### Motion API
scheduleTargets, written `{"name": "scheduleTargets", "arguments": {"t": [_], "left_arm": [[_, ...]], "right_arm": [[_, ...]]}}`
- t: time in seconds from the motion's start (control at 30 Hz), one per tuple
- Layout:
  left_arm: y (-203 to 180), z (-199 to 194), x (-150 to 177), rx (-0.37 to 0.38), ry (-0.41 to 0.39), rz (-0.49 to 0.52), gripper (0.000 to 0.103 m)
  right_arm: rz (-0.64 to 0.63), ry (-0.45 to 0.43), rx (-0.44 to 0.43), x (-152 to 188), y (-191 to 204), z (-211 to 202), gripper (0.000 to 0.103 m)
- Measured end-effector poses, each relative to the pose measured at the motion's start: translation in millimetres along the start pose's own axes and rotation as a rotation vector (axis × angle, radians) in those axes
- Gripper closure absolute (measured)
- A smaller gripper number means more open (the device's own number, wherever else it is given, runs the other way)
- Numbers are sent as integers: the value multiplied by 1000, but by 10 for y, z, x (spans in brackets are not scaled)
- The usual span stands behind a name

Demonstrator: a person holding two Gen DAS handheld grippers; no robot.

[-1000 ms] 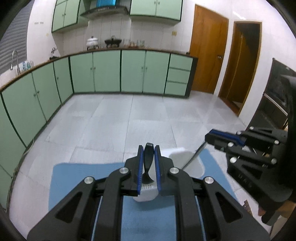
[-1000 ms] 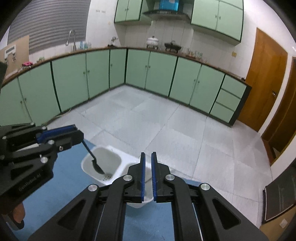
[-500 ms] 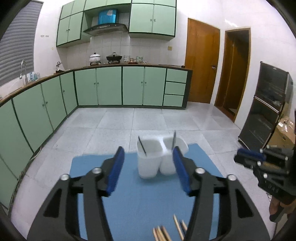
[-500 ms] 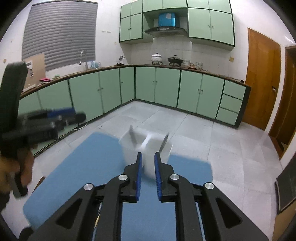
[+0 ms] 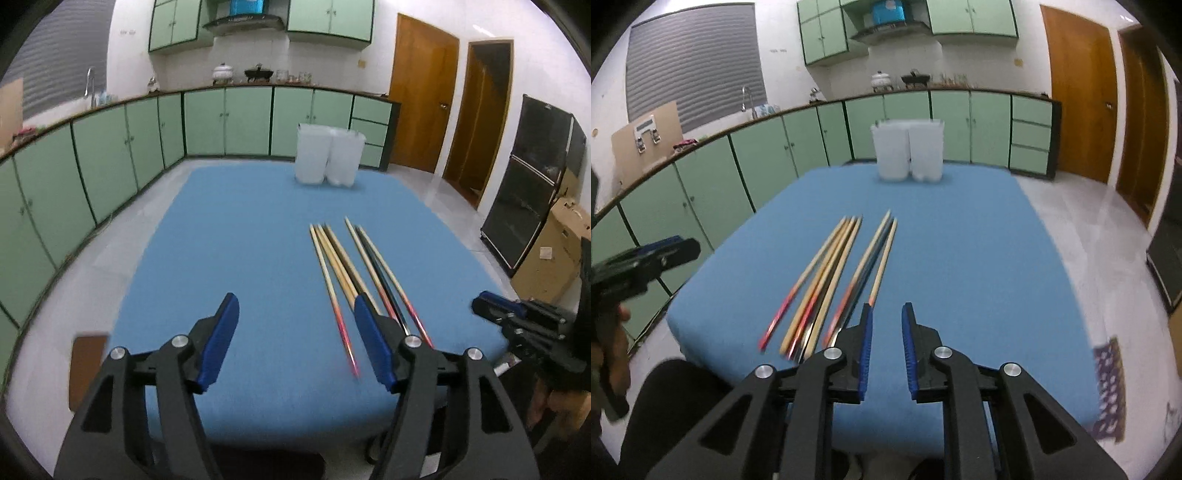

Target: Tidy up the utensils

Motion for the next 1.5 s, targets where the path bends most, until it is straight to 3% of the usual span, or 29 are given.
{"name": "scheduleTargets", "arguments": {"t": [0.2,0.4,0.63,0.73,0.93,1.03,1.2,1.4,1.5], "left_arm": [[4,112,271,-15,61,-7,38],[139,48,262,-36,40,-58,38],[17,131,335,-37,41,-56,38],[-64,213,414,-31,57,-43,38],[-206,395,530,-31,86,-16,38],[-255,493,583,-56,102,2,40],[-259,578,602,-108,105,16,54],[-317,651,629,-96,105,38,56],[-346,676,637,-91,96,46,61]], "right_arm": [[4,37,-4,228,177,197,86],[2,49,-3,300,271,342,86],[-31,19,91,332,305,415,89],[15,17,138,368,133,390,97],[132,25,170,404,-299,333,96],[135,23,169,402,-319,332,96],[138,19,158,418,-349,329,96],[127,13,149,435,-354,316,95],[120,11,144,446,-359,304,94]]}}
Point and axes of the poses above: each gripper's, at about its wrist camera, not at the fingertips, and z roughly the way its jaws point, y to its left, x to its underside, the point moved 4 cm from there along z, roughly the way its jaws point, and after that the axes turned 10 degrees about -z, right-handed, at the moved point
